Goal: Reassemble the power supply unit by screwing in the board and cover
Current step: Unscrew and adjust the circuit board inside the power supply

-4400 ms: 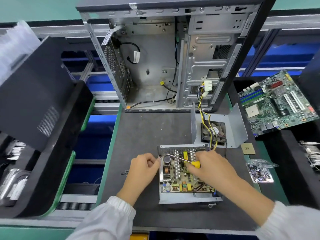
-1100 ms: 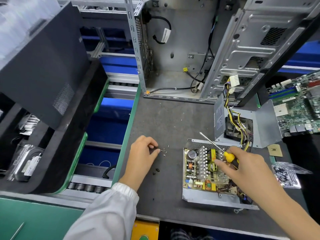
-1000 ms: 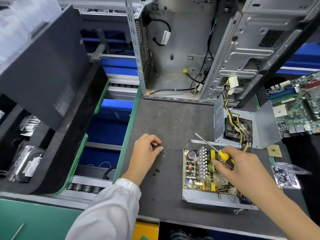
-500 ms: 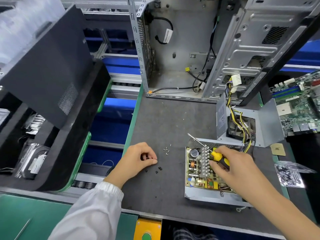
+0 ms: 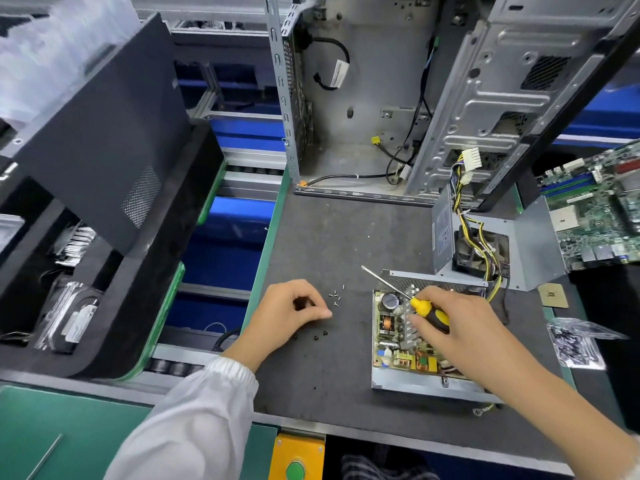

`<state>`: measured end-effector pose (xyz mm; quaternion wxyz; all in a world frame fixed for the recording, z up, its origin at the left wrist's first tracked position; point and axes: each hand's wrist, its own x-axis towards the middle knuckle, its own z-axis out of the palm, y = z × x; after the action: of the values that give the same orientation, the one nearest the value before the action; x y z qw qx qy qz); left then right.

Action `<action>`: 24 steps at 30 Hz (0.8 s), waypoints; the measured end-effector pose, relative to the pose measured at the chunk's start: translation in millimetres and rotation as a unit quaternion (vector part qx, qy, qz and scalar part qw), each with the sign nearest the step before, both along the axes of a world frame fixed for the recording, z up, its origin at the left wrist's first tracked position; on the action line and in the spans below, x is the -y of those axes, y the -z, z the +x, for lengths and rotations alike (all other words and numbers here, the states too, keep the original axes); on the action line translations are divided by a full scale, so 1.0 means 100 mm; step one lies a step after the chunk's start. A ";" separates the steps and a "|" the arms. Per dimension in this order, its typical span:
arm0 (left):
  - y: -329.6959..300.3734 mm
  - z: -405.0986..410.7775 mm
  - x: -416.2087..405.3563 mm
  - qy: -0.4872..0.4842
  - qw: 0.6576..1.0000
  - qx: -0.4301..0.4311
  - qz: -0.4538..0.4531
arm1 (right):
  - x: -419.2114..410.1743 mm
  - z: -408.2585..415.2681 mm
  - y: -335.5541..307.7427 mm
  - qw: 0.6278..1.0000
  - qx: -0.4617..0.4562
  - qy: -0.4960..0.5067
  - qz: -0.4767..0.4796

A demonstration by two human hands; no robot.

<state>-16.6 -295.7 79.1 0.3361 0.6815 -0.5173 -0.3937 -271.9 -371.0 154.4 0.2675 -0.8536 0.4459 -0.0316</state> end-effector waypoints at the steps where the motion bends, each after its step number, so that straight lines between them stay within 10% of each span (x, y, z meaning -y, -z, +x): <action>1: -0.04 -0.03 0.01 -0.037 0.998 -0.045 -0.014 | 0.02 -0.01 -0.02 1.000 0.000 -0.012 0.002; 9: -0.29 -0.34 0.09 -0.180 0.884 -0.422 -0.088 | 0.05 -0.13 -0.13 0.996 -0.013 -0.088 0.003; 24: -0.42 -0.36 0.19 -0.129 0.904 -0.398 -0.091 | 0.12 -0.06 -0.26 0.994 0.061 -0.078 -0.041</action>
<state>-53.0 -314.2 121.2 0.6223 0.4955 -0.2819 -0.5364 -277.6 -382.7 180.0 0.2609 -0.8923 0.3595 -0.0805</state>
